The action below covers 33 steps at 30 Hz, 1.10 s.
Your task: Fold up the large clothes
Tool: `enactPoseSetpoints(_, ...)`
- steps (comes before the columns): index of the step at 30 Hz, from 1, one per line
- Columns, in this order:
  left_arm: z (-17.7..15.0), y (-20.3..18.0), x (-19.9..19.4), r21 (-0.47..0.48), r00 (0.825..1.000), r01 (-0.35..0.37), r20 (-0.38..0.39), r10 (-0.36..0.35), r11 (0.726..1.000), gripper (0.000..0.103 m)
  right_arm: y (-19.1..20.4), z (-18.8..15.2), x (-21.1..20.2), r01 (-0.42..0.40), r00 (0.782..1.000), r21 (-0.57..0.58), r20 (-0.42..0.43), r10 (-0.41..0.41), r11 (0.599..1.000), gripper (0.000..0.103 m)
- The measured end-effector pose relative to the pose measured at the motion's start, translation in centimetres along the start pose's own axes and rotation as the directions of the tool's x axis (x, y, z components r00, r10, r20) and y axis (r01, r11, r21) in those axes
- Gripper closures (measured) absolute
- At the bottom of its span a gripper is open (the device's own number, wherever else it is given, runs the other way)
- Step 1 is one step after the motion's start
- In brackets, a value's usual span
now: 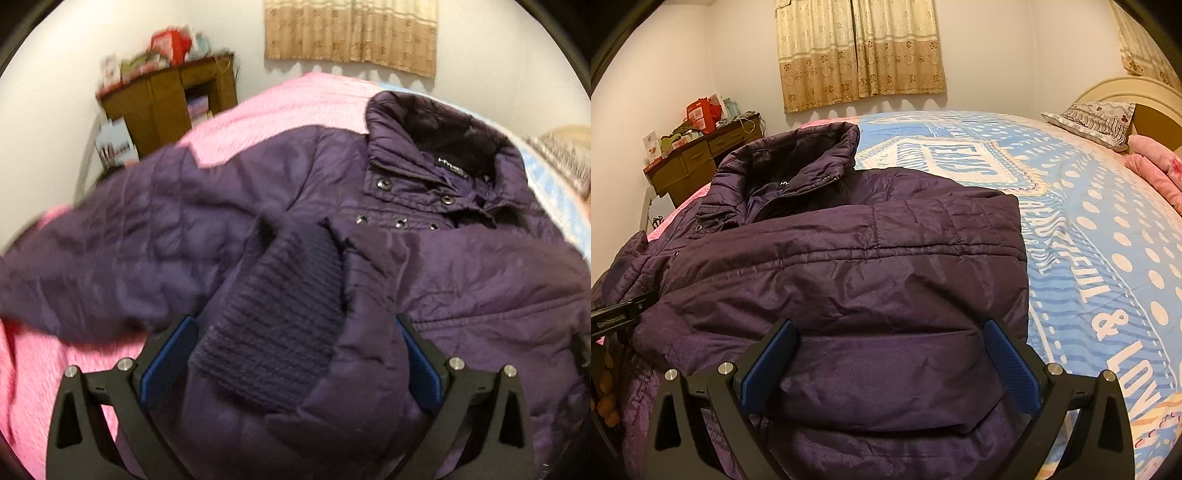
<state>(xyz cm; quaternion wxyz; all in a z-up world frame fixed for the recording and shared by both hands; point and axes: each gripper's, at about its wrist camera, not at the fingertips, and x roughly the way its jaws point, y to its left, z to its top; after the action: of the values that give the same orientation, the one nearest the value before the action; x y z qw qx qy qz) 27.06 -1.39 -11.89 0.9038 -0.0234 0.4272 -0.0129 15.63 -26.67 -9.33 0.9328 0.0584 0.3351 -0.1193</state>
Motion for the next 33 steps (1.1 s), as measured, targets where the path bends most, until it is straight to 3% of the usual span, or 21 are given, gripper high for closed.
enactPoseSetpoints(4, -0.9, 2.2, -2.4, -0.048, 0.997, 0.074, -0.008, -0.074, 0.996, 0.000, 0.8, -0.6, 0.0, -0.004, 1.000, -0.008, 0.003, 0.004, 1.000, 0.001)
enactPoseSetpoints(10, 0.5, 2.3, -5.2, -0.024, 0.996, 0.029, 0.083, -0.027, 0.999, 0.000, 0.9, -0.8, 0.5, 0.003, 1.000, -0.009, 0.003, -0.003, 1.000, 0.001)
enactPoseSetpoints(14, 2.0, 2.4, -3.6, -0.033, 0.994, -0.035, 0.102, 0.038, 0.999, 0.000, 0.9, -0.9, 0.6, 0.002, 1.000, -0.006, 0.001, -0.002, 1.000, 0.001)
enactPoseSetpoints(17, 1.7, 2.7, -0.6, -0.050, 0.999, -0.025, 0.024, 0.026, 0.998, 0.000, 0.5, -1.0, 0.4, -0.013, 1.000, 0.027, 0.005, 0.013, 1.000, 0.001)
enactPoseSetpoints(19, 1.2, 2.7, 0.2, -0.044, 0.999, -0.032, 0.017, 0.033, 0.998, 0.000, -0.2, -0.8, -0.5, -0.044, 0.999, 0.070, 0.029, 0.042, 0.997, 0.002)
enactPoseSetpoints(24, 1.2, 2.6, 0.6, -0.042, 0.999, -0.037, 0.024, 0.038, 0.998, 0.000, -0.7, 1.6, -2.8, -0.028, 0.993, 0.084, 0.116, 0.018, 0.996, 0.002)
enactPoseSetpoints(28, 1.4, 2.4, 0.6, -0.016, 0.999, -0.047, 0.023, 0.048, 0.999, 0.000, 0.7, 3.5, -0.5, 0.011, 0.999, 0.021, 0.051, -0.012, 1.000, 0.011)
enactPoseSetpoints(31, 1.6, 4.3, -1.3, -0.055, 0.999, 0.033, 0.029, -0.031, 0.998, 0.000, 0.8, 1.8, 3.8, 0.079, 0.995, -0.034, -0.061, -0.081, 0.996, 0.014)
enactPoseSetpoints(33, 1.7, 6.4, -3.3, -0.093, 0.995, 0.079, 0.064, -0.073, 0.992, 0.000, 0.5, 1.5, 4.2, 0.074, 0.995, -0.028, -0.066, -0.076, 0.997, 0.013)
